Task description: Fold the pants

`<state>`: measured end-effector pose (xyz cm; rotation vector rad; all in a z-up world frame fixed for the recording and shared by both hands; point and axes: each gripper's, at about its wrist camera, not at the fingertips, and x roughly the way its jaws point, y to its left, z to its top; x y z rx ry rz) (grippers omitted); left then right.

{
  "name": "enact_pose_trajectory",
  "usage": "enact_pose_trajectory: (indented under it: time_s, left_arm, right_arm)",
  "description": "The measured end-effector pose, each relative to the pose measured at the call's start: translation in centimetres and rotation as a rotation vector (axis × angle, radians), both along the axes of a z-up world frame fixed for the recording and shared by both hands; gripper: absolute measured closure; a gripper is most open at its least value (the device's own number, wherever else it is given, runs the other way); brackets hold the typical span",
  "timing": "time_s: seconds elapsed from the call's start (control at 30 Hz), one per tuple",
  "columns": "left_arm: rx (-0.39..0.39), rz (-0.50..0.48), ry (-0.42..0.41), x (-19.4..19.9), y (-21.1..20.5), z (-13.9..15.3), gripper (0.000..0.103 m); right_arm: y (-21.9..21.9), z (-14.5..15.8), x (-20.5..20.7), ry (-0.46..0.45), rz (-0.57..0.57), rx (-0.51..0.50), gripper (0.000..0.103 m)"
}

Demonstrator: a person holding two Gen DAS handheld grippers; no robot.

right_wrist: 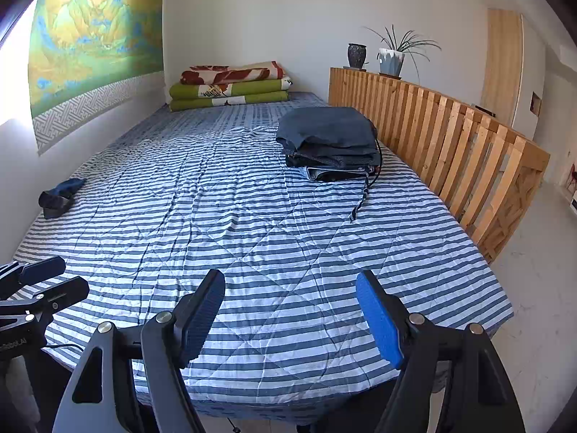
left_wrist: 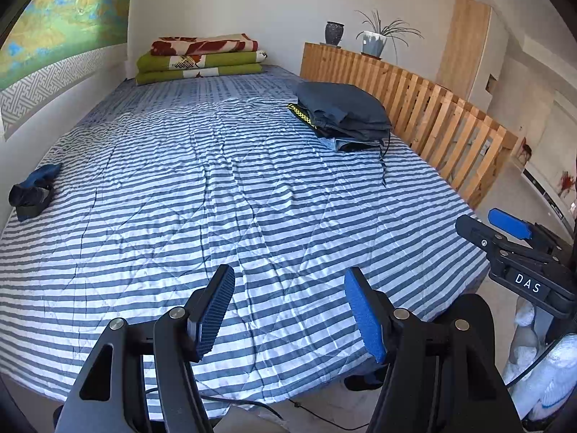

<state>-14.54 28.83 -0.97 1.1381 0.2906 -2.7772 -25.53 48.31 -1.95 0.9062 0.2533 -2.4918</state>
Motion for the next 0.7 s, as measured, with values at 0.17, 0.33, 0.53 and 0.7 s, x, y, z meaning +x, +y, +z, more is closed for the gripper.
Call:
enact_pose_trajectory:
  time_s: [0.17, 0.33, 0.53, 0.7]
  left_arm:
    - [0.004, 0.007, 0.000, 0.07, -0.40, -0.33, 0.036]
    - [0.007, 0.007, -0.003, 0.04, -0.54, -0.65, 0.036]
    - [0.008, 0.006, -0.001, 0.08, -0.60, -0.85, 0.036]
    - [0.003, 0.006, 0.000, 0.02, -0.61, -0.86, 0.036]
  right_arm:
    - [-0.45, -0.13, 0.08, -0.001, 0.011, 0.007, 0.031]
    - [-0.69, -0.26, 0.12, -0.006, 0.016, 0.012, 0.031]
    - [-0.82, -0.40, 0.09, -0.009, 0.017, 0.015, 0.031]
    - [-1.00, -0.43, 0.04, -0.012, 0.020, 0.017, 0.031]
